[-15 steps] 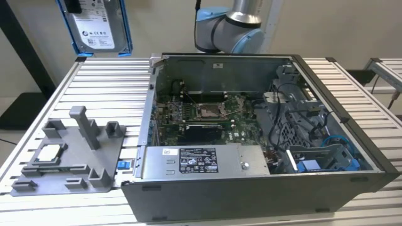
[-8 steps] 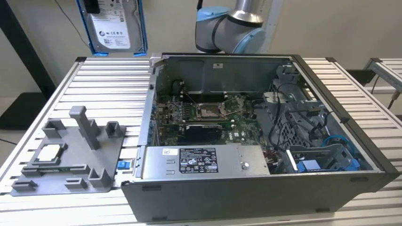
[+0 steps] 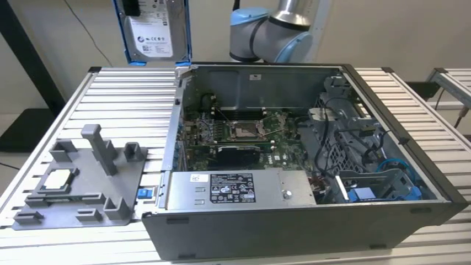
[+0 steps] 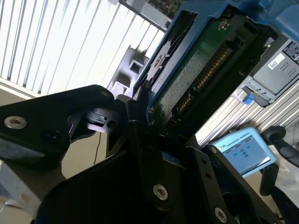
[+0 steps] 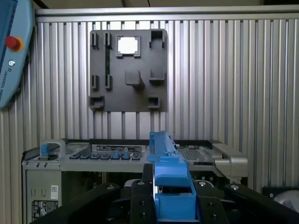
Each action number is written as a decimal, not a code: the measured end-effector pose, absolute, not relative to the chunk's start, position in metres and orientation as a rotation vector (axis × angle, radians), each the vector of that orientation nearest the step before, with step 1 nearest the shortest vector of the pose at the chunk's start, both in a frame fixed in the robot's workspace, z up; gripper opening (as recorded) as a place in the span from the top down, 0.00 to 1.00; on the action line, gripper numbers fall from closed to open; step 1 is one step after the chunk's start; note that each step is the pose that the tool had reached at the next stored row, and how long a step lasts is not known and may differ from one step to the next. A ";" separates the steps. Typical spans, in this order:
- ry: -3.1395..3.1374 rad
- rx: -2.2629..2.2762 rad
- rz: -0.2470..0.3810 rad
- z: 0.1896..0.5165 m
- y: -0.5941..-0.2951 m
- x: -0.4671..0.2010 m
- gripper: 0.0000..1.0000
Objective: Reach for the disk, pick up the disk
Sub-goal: 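Pick up the disk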
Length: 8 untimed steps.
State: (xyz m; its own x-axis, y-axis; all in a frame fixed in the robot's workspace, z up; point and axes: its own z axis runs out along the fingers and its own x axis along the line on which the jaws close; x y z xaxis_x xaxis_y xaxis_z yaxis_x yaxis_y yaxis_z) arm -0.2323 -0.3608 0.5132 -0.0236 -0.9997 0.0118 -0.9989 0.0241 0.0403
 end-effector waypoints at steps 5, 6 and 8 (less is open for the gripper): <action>-2.221 2.168 -0.033 0.513 -0.361 -0.213 1.00; -2.221 2.168 -0.034 0.513 -0.361 -0.210 1.00; -2.220 2.168 -0.034 0.513 -0.361 -0.203 1.00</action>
